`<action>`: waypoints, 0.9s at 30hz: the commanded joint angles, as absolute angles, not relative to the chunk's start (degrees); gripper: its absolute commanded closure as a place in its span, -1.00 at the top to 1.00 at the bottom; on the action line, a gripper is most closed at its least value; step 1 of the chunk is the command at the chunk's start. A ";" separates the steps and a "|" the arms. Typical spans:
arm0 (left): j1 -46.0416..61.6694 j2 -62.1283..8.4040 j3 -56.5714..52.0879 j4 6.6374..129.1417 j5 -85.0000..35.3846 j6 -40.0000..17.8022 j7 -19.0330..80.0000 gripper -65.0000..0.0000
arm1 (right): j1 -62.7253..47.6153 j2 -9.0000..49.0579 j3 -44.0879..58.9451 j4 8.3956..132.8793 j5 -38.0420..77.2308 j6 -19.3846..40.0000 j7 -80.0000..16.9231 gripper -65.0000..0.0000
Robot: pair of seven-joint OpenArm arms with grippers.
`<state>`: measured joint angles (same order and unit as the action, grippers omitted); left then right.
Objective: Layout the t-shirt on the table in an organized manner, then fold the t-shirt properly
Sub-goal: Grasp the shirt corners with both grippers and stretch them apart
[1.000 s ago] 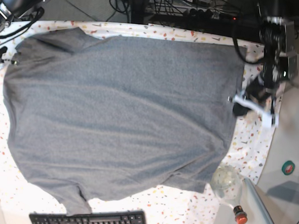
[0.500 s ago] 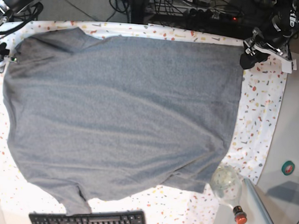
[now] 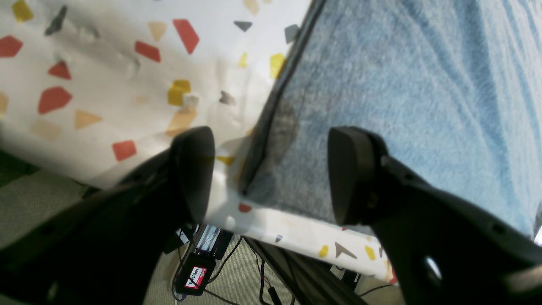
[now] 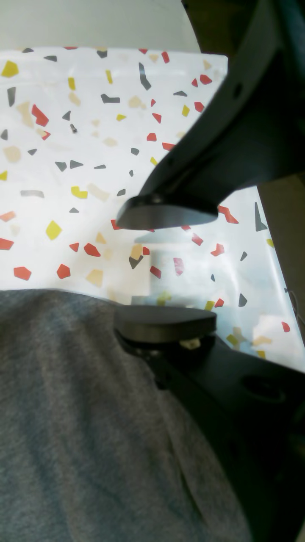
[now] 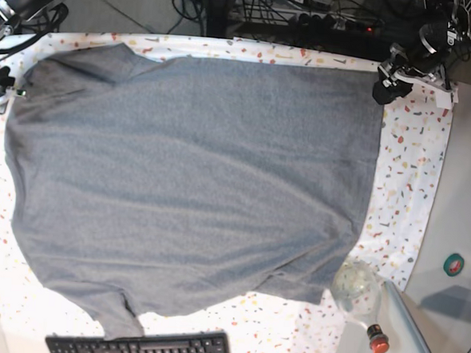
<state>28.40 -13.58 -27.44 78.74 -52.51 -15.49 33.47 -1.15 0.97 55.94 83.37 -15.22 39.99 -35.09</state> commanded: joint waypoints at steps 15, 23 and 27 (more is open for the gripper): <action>28.53 -13.58 -22.20 80.31 -53.23 -16.04 33.19 -1.00 | 8.13 7.08 70.11 70.64 -5.23 40.00 -48.04 -0.16; 27.91 -13.93 -22.46 80.22 -53.14 -16.04 33.19 -1.00 | 4.97 8.13 69.67 70.46 6.55 40.00 -56.66 -0.17; 27.82 -13.93 -22.20 80.22 -53.05 -16.04 33.19 -1.00 | 5.14 7.87 69.85 70.46 6.64 40.00 -57.89 -0.17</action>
